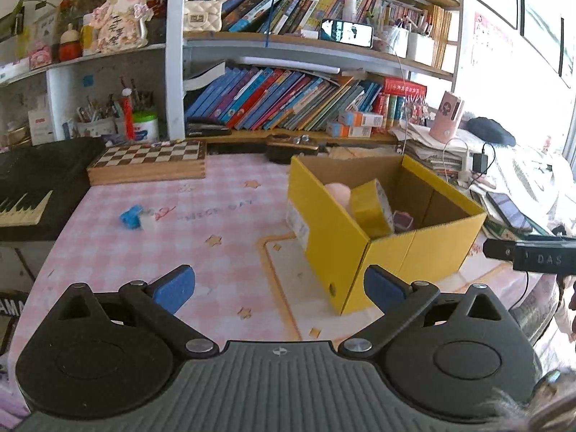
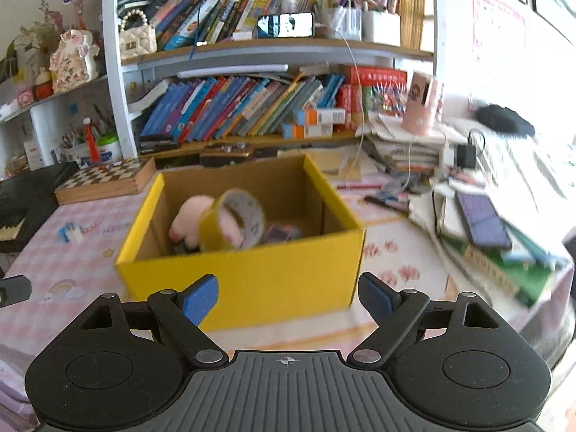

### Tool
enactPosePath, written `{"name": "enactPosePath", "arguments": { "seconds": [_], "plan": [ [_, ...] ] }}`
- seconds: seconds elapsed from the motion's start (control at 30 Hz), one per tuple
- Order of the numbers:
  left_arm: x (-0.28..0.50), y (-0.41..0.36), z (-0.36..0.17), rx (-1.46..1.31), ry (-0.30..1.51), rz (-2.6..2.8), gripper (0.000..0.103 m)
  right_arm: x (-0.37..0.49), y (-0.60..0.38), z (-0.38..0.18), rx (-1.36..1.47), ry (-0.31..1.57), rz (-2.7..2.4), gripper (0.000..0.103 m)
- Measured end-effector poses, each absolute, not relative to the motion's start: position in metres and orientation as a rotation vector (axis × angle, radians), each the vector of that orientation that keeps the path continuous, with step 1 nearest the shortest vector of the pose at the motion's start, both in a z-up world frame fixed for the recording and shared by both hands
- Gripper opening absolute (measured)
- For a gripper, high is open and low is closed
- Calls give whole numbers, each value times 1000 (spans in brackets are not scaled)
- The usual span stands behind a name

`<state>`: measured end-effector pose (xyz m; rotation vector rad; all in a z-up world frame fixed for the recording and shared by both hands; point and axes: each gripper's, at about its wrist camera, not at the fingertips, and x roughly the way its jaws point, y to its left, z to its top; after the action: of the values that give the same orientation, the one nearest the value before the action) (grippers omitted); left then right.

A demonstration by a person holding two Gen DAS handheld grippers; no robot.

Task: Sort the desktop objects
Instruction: 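Lift both open tools out of the box and back over the table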

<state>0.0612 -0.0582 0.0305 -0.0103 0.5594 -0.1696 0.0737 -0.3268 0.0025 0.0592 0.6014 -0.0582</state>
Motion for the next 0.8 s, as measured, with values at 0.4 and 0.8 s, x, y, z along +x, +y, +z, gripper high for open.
{"name": "enactPosePath", "arguments": {
  "seconds": [0.4,0.8],
  "plan": [
    [33,-24,12,-3,621,-181,101,33,-260,-15,36,656,-18,87],
    [14,7,1,15,660,-205,103,18,-206,-26,20,720,80,87]
  ]
}}
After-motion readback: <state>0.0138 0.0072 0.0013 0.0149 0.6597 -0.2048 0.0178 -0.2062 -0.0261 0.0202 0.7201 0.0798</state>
